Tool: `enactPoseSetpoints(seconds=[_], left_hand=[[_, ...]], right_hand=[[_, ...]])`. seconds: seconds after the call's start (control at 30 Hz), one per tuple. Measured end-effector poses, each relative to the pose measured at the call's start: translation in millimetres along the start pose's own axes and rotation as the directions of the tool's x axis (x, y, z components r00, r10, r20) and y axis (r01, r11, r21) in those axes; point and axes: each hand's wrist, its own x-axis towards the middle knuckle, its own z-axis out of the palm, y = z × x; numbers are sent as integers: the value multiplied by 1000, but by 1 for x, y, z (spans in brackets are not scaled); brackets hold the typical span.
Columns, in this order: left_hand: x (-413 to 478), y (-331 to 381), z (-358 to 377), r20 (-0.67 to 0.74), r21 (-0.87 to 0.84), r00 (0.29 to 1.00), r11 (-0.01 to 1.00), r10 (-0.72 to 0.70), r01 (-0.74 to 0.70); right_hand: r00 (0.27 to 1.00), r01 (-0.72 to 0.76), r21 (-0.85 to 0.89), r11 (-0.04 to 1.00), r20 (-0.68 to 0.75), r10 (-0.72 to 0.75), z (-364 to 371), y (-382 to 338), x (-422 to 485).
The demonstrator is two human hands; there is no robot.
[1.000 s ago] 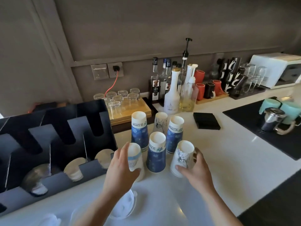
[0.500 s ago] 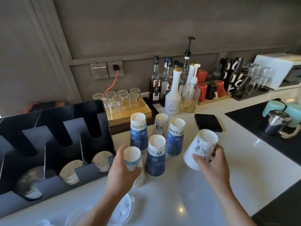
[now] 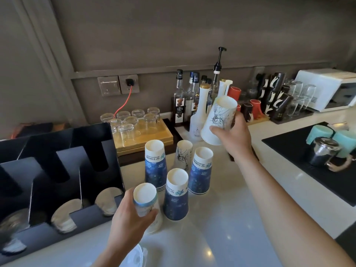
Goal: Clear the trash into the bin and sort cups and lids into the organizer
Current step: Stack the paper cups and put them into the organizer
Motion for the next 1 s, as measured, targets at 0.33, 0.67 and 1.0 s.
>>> enactPoseSetpoints(seconds=[0.33,0.67,1.0], left_hand=[[-3,2,-3,9,-32,1000,999,15,-15],[-3,0,-1,-2,-18,999,999,46,-46],[-5,-4,1,13,-86,1000,996,-9,10]], right_hand=[[848,51,-224,973,524,76,80,-5,61],[480,-46,-307,951,828,290,93,24,88],[333,-154,-238,959,901,277,109,52,89]])
